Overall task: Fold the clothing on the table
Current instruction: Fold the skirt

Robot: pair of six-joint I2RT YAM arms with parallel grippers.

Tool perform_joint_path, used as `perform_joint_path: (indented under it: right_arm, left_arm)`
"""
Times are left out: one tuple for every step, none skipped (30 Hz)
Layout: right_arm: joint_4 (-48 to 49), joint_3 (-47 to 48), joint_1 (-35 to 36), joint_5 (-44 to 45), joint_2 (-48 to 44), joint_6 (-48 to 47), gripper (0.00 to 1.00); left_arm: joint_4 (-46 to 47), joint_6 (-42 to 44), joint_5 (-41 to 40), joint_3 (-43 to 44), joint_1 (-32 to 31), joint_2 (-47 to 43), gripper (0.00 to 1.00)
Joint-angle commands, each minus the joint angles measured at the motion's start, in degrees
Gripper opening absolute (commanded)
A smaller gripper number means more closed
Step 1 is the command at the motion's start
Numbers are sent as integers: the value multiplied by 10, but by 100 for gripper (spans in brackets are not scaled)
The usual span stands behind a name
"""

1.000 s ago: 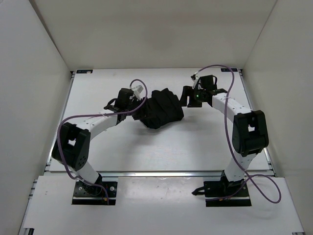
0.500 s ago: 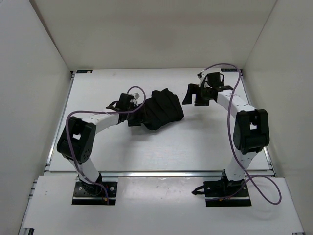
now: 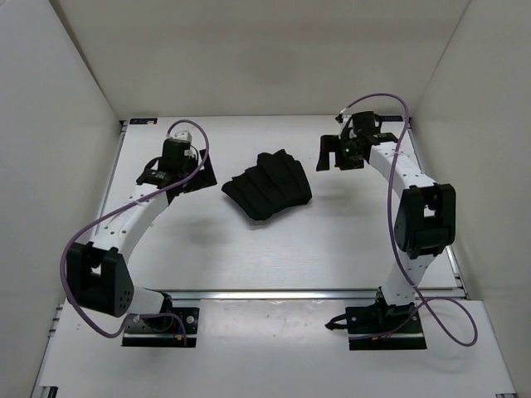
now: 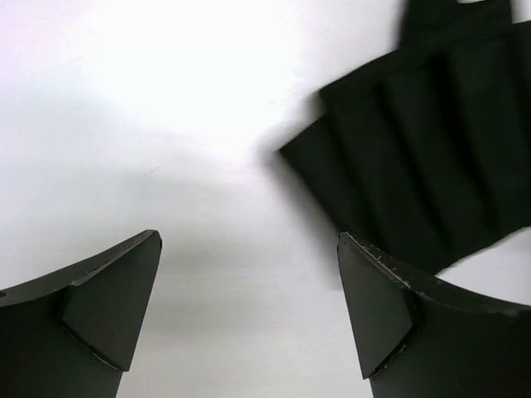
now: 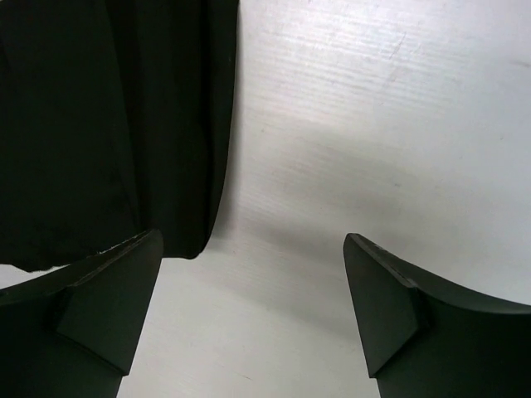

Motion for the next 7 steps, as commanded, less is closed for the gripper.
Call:
perform_joint_path:
  right_arm:
    - [10, -27, 17, 2, -22, -22, 88]
    - [18, -35, 21, 2, -30, -21, 88]
    - [30, -49, 27, 8, -36, -16, 88]
    - [34, -59, 30, 3, -34, -17, 87]
    - [41, -71, 30, 1, -43, -7, 85]
    - [48, -79, 30, -11, -40, -5, 86]
    - [53, -86, 29, -32, -42, 1, 87]
  left_arm:
    - [-103, 37, -62, 7, 0, -2, 98]
    - [-109, 37, -59, 4, -3, -1, 98]
    - [-114, 37, -53, 1, -7, 1, 99]
    - [-119, 34, -51, 3, -4, 3, 99]
    - [-126, 30, -48, -1, -8, 5, 99]
    - [-127, 32, -49, -5, -9, 7, 99]
    - [-128, 31, -45, -7, -11, 8, 98]
